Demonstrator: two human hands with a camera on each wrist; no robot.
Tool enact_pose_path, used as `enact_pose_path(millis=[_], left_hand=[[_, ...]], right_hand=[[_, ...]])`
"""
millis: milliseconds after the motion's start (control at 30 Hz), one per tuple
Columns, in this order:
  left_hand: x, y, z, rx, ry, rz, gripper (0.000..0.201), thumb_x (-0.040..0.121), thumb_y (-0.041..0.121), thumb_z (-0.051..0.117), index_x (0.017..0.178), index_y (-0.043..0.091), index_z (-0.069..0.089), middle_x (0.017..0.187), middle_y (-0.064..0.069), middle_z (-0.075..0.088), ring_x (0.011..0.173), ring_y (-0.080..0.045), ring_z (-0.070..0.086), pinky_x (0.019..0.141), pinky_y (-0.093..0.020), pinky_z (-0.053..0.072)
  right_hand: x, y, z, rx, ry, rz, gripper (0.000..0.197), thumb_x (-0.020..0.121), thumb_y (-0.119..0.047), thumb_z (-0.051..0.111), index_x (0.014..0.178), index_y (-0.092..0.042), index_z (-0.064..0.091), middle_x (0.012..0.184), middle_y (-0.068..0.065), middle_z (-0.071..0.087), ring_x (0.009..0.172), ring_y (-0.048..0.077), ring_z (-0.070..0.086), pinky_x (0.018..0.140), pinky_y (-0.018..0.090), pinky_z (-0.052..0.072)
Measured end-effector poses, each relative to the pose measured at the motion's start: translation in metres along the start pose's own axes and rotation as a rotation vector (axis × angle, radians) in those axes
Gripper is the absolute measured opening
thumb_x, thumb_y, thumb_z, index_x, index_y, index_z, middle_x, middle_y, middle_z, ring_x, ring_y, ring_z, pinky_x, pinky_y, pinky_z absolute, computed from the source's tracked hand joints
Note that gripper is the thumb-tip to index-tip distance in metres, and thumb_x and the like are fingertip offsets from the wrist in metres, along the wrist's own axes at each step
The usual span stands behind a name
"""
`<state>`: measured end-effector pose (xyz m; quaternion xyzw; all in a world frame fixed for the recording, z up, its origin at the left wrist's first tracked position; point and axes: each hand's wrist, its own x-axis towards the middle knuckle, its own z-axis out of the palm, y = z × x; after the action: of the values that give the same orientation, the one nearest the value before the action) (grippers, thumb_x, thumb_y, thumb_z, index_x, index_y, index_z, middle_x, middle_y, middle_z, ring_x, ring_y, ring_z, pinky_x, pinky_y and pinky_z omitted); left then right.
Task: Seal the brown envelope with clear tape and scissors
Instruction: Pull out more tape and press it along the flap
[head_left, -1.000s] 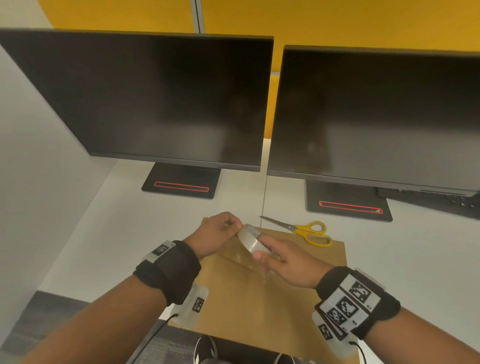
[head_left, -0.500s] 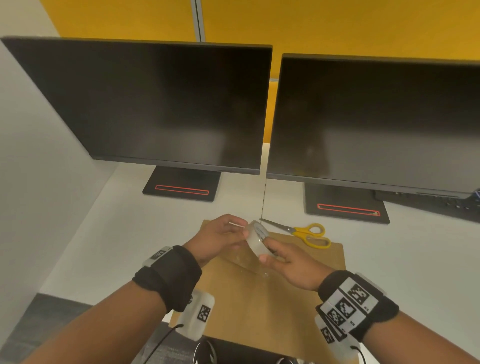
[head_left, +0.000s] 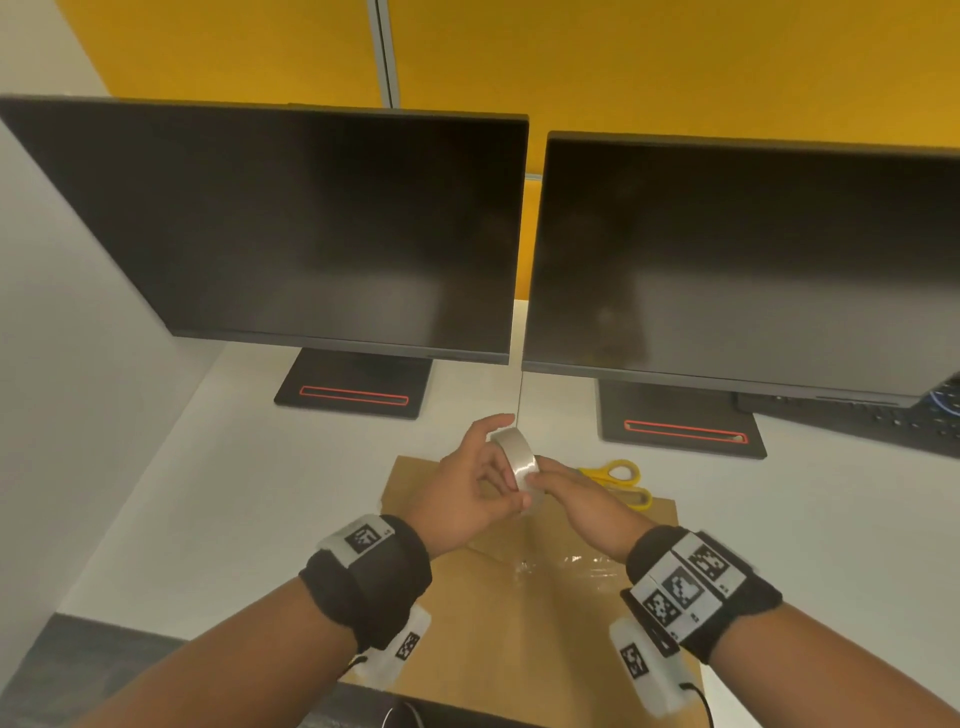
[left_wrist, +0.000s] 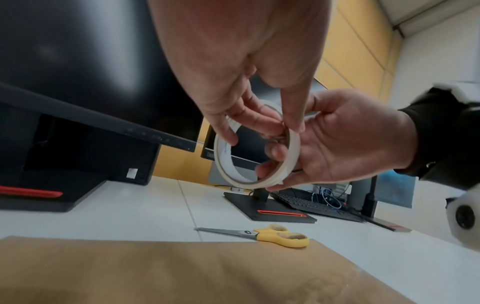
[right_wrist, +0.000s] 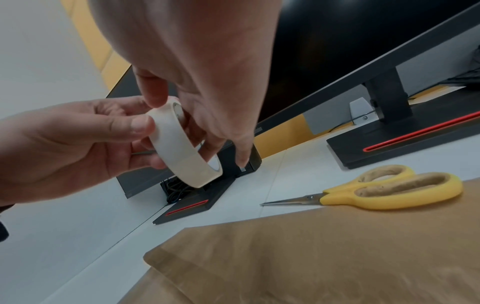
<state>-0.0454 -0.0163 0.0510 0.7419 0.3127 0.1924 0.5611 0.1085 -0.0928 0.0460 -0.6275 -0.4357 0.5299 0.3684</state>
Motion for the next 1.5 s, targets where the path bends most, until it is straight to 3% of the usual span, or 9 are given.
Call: enact_pose_path(millis=[67, 167, 300, 367, 500, 633, 833, 1300, 1500], left_hand=[[0.002, 0.004, 0.000, 0.067, -0.007, 0.031, 0.076, 0.078, 0.014, 0.077, 0.134, 0.036, 0.031, 0.080, 0.008, 0.059, 0.080, -0.007, 0.062, 0.085, -0.017, 0.047], [0.005, 0.011, -0.002, 0.305, 0.029, 0.059, 0.078, 0.073, 0.032, 0.080, 0.135, 0.032, 0.034, 0.081, 0.016, 0.050, 0.077, -0.004, 0.053, 0.076, -0.018, 0.041], [0.014, 0.006, -0.011, 0.565, 0.035, 0.048, 0.098, 0.066, 0.062, 0.074, 0.145, 0.034, 0.023, 0.139, 0.007, 0.034, 0.125, -0.012, 0.037, 0.106, -0.034, 0.036], [0.017, 0.004, -0.014, 0.496, -0.084, -0.029, 0.095, 0.071, 0.062, 0.070, 0.147, 0.035, 0.020, 0.151, 0.007, 0.025, 0.137, -0.014, 0.029, 0.112, -0.035, 0.031], [0.017, 0.004, -0.010, 0.371, -0.208, -0.089, 0.071, 0.077, 0.054, 0.070, 0.130, 0.034, 0.028, 0.119, 0.010, 0.048, 0.107, -0.012, 0.054, 0.093, -0.027, 0.046], [0.017, 0.005, -0.007, 0.471, -0.203, -0.063, 0.073, 0.076, 0.054, 0.070, 0.128, 0.031, 0.025, 0.116, 0.009, 0.042, 0.095, -0.012, 0.056, 0.079, -0.021, 0.047], [0.021, 0.003, -0.007, 0.436, -0.177, -0.053, 0.069, 0.075, 0.048, 0.072, 0.125, 0.029, 0.027, 0.112, 0.007, 0.046, 0.093, -0.012, 0.056, 0.077, -0.022, 0.048], [0.030, 0.000, -0.008, 0.438, -0.144, 0.032, 0.066, 0.070, 0.046, 0.071, 0.119, 0.036, 0.027, 0.104, 0.011, 0.047, 0.087, -0.012, 0.059, 0.081, -0.038, 0.054], [0.031, -0.009, -0.009, 0.382, -0.151, 0.022, 0.070, 0.065, 0.054, 0.070, 0.118, 0.037, 0.027, 0.107, 0.010, 0.049, 0.095, -0.012, 0.058, 0.089, -0.041, 0.052]], right_hand=[[0.002, 0.000, -0.002, 0.001, 0.023, 0.000, 0.027, 0.092, -0.022, 0.040, 0.087, -0.033, 0.064, 0.092, -0.004, 0.065, 0.097, 0.017, 0.057, 0.089, 0.034, 0.041], [0.003, 0.002, -0.003, -0.023, 0.018, -0.018, 0.031, 0.082, -0.030, 0.037, 0.097, -0.029, 0.064, 0.104, 0.002, 0.067, 0.106, 0.021, 0.058, 0.097, 0.040, 0.041], [0.004, 0.000, -0.006, 0.014, 0.038, -0.049, 0.027, 0.080, -0.028, 0.034, 0.082, -0.033, 0.061, 0.077, 0.002, 0.064, 0.086, 0.014, 0.056, 0.083, 0.030, 0.039], [0.006, 0.001, -0.006, 0.047, 0.029, -0.066, 0.028, 0.082, -0.031, 0.036, 0.087, -0.029, 0.063, 0.073, 0.001, 0.063, 0.084, 0.014, 0.056, 0.082, 0.031, 0.039], [0.012, 0.000, -0.006, 0.110, 0.033, -0.029, 0.039, 0.081, -0.039, 0.043, 0.090, -0.010, 0.067, 0.077, 0.009, 0.064, 0.076, 0.018, 0.059, 0.082, 0.034, 0.042], [0.016, 0.000, -0.007, 0.092, -0.006, -0.029, 0.026, 0.074, -0.033, 0.041, 0.068, -0.017, 0.060, 0.068, -0.001, 0.061, 0.074, 0.020, 0.054, 0.082, 0.039, 0.040], [0.013, 0.004, -0.008, 0.130, -0.066, -0.067, 0.017, 0.074, -0.021, 0.040, 0.071, -0.022, 0.058, 0.076, -0.002, 0.057, 0.080, 0.018, 0.050, 0.081, 0.037, 0.038], [0.010, -0.011, -0.013, 0.078, -0.110, -0.091, 0.016, 0.078, -0.022, 0.039, 0.075, -0.024, 0.055, 0.077, -0.005, 0.055, 0.078, 0.013, 0.048, 0.081, 0.032, 0.035], [0.009, -0.010, -0.011, 0.085, -0.113, -0.066, 0.014, 0.065, -0.013, 0.045, 0.070, -0.024, 0.053, 0.072, -0.012, 0.054, 0.073, -0.003, 0.054, 0.078, 0.027, 0.035]])
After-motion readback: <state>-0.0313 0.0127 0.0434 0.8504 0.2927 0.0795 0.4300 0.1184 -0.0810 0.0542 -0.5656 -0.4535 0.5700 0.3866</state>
